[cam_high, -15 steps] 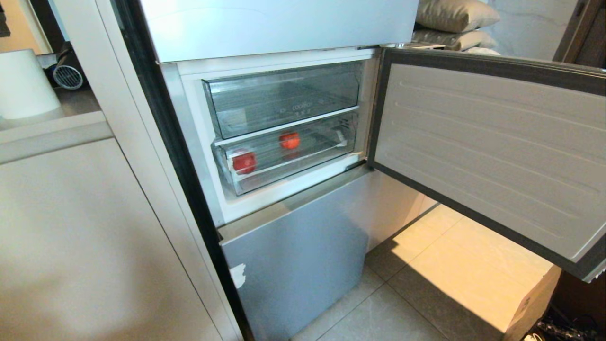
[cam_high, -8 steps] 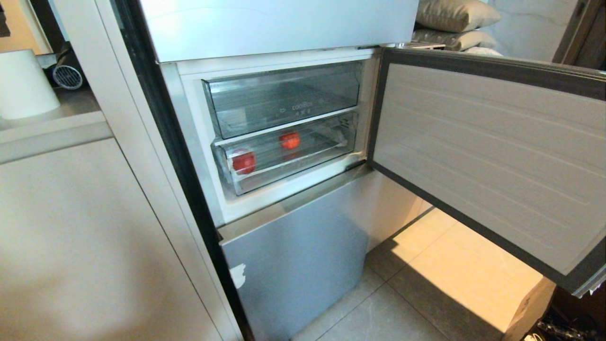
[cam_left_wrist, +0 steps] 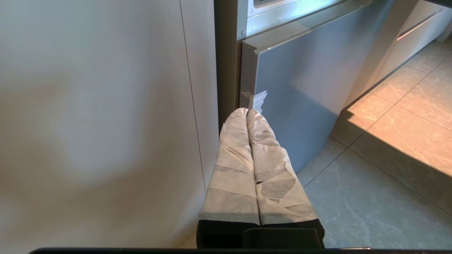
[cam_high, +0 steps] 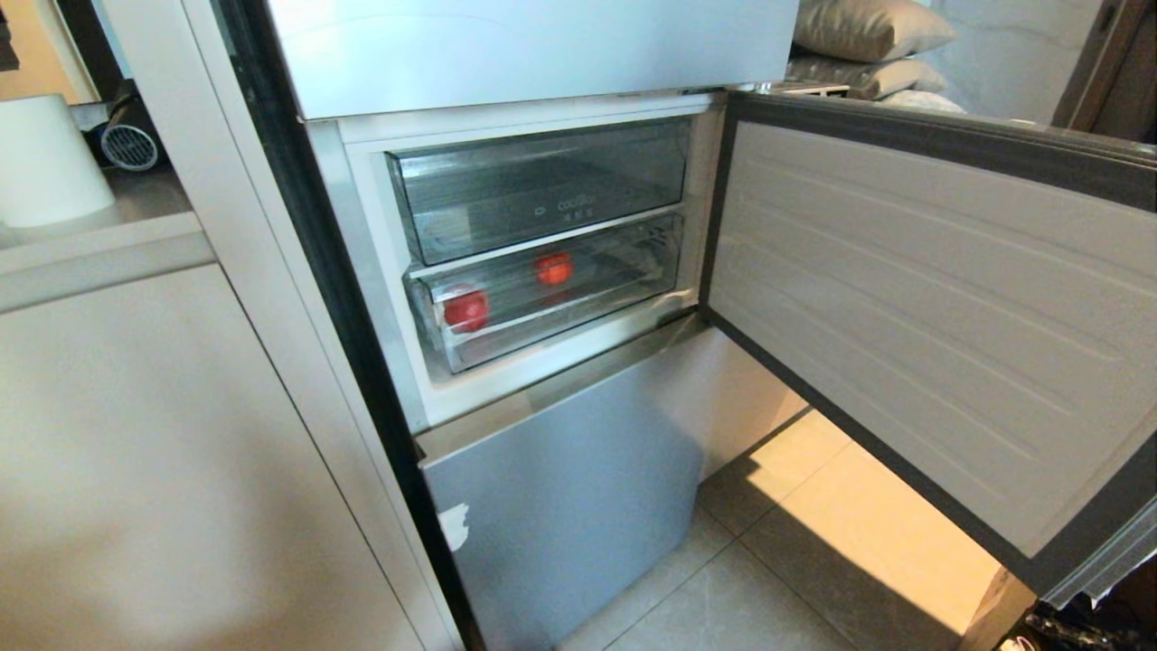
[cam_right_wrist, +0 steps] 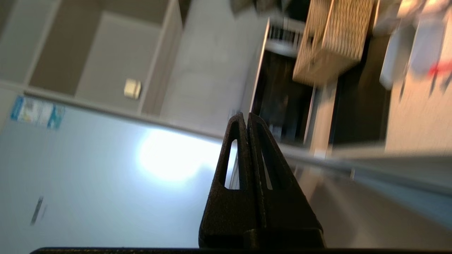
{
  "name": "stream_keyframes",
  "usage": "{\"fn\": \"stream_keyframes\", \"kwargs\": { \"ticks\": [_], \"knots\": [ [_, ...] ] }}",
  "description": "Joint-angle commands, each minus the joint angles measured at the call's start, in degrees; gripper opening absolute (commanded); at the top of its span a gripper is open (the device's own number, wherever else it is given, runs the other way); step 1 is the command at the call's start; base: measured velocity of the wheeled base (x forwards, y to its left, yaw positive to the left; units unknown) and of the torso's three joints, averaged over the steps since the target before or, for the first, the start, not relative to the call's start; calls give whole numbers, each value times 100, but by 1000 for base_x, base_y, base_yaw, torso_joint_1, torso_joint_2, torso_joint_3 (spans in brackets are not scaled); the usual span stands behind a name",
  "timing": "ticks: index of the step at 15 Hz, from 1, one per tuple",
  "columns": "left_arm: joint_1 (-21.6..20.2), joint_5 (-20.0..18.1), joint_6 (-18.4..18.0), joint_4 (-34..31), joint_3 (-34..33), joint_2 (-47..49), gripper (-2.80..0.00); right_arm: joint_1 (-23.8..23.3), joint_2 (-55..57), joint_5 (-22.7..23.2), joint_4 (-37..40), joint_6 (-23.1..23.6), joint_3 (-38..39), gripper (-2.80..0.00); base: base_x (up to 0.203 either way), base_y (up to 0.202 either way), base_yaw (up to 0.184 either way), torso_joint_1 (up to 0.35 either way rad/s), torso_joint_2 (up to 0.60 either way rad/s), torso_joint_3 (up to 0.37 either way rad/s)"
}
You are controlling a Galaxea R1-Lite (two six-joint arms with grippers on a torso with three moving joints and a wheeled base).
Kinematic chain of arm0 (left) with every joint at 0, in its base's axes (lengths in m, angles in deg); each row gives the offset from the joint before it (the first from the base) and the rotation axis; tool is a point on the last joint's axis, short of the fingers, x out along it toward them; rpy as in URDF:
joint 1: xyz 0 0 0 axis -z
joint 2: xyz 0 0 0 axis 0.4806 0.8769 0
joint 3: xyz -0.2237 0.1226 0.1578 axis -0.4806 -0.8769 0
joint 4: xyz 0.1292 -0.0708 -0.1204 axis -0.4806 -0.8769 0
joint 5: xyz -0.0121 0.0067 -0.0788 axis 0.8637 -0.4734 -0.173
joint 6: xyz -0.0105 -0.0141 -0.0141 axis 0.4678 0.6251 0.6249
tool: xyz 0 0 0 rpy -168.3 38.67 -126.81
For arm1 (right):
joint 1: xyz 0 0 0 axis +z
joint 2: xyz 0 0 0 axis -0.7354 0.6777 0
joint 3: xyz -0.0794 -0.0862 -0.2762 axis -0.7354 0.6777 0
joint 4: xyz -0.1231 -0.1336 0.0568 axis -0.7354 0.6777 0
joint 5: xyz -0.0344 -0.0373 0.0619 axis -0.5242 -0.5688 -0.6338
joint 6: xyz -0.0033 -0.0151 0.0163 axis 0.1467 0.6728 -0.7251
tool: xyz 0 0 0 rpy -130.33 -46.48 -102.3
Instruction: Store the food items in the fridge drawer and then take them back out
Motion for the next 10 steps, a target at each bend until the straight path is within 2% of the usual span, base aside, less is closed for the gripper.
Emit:
{"fn": "stream_keyframes", "kwargs": {
  "ticks": [1,3,5,7,10],
  "knots": [
    [7,2,2,0,0,0,-280,-203,662,-60,-279,-45,-15,-280,0,0,0,0,0,0],
    [-2,2,2,0,0,0,-280,-185,1061,-73,-338,107,211,-280,0,0,0,0,0,0],
    [-2,2,2,0,0,0,-280,225,1280,-136,-359,679,677,-280,0,0,0,0,0,0],
    [-2,2,2,0,0,0,-280,827,1433,-644,-363,1349,1156,-280,0,0,0,0,0,0],
    [-2,2,2,0,0,0,-280,2040,1485,-1651,-389,2392,1856,-280,0,0,0,0,0,0]
  ]
}}
